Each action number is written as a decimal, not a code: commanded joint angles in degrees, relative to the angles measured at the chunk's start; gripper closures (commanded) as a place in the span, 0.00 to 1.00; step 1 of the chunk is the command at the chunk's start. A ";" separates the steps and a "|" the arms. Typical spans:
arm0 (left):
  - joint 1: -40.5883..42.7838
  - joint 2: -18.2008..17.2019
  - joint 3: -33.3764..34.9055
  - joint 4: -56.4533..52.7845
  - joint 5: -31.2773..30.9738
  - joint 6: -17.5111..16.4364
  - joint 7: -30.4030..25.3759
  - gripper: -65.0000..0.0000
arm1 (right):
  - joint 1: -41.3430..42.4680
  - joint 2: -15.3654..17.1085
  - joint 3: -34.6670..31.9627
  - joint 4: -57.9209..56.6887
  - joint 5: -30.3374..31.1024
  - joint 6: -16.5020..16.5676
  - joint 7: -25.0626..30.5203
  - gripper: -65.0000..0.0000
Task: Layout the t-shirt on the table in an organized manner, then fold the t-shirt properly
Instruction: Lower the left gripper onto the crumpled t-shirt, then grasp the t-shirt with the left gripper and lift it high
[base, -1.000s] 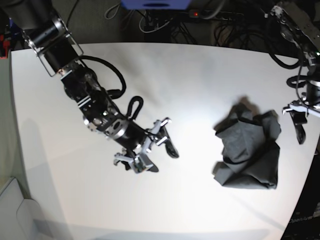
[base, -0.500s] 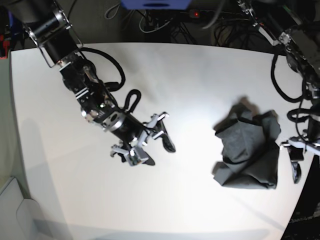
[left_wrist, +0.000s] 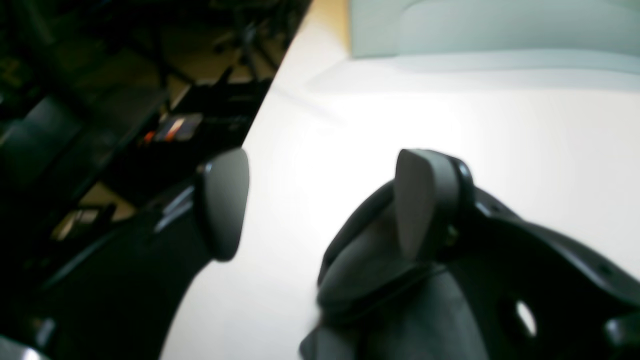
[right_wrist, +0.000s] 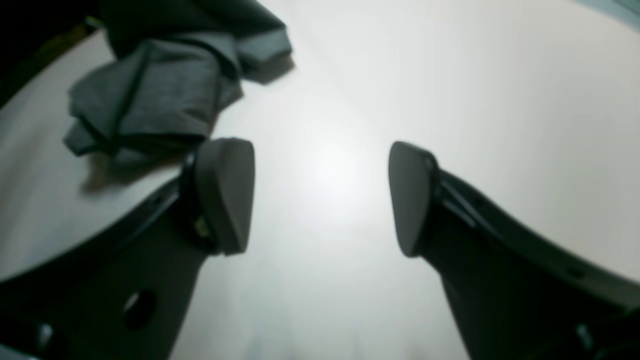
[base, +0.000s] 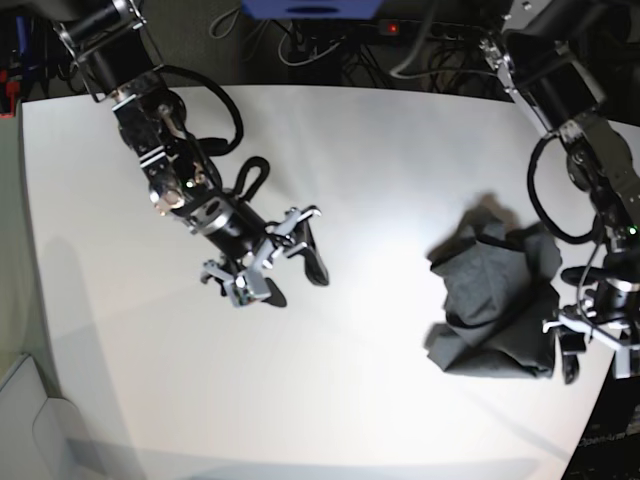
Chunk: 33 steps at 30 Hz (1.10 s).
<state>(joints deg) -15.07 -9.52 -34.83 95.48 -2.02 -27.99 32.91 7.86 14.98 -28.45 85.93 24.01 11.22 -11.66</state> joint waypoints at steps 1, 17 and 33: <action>-1.41 -0.64 0.59 0.56 -0.84 -0.01 -1.39 0.32 | 1.15 -0.08 0.71 1.94 0.56 -0.19 1.86 0.35; -3.61 -0.02 3.75 -5.59 -0.48 0.25 -6.93 0.32 | 0.01 -0.08 0.71 1.94 0.56 -0.19 1.86 0.35; -3.79 0.07 6.92 -10.43 -0.75 0.34 -7.46 0.32 | 0.10 -1.22 0.71 1.59 0.56 -0.19 1.86 0.35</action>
<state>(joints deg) -17.30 -8.54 -27.64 84.07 -2.20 -28.23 27.11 6.79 13.67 -28.03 86.59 24.10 11.07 -11.35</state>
